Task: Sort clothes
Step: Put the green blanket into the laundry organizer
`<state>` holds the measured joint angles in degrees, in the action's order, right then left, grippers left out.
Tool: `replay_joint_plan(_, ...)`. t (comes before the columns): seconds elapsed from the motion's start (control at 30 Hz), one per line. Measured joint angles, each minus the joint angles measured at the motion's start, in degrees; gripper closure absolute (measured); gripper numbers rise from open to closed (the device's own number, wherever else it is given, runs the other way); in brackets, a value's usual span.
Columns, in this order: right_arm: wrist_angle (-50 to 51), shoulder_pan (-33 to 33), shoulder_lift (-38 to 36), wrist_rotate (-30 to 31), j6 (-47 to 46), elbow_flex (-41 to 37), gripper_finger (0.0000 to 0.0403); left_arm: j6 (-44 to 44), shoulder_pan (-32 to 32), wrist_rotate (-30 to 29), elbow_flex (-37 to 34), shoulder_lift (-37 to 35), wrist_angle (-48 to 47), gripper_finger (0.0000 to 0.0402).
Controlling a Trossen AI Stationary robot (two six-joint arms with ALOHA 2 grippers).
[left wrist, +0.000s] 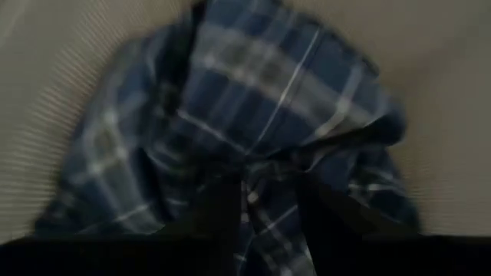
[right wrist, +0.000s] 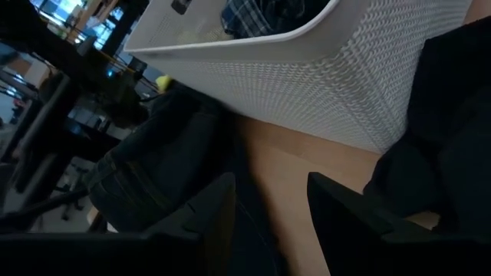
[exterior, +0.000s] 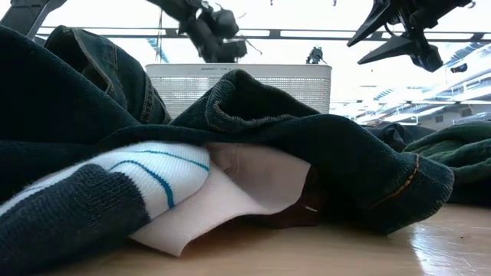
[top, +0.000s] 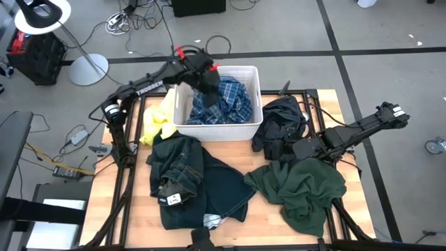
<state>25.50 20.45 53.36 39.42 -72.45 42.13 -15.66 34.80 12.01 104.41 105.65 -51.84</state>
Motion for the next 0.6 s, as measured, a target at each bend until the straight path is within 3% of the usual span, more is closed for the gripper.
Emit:
replay_joint_plan(0.23, 0.4, 0.0, 0.0, 0.0, 7.0, 0.0, 0.0239, 3.0, -1.1, 0.7, 15.4, -0.1, -12.8, 0.0269)
replay_joint_plan(0.37, 1.0, -0.4, 0.0, -3.2, 10.3, 0.0, 0.0239, 4.4, -3.5, 1.8, 21.9, -0.1, -19.2, 0.0269)
replay_joint_plan(0.6, 2.1, -0.8, 0.0, -12.8, 14.5, 0.0, 0.0239, 7.3, -12.1, 2.4, 22.5, -5.9, -16.4, 0.0269)
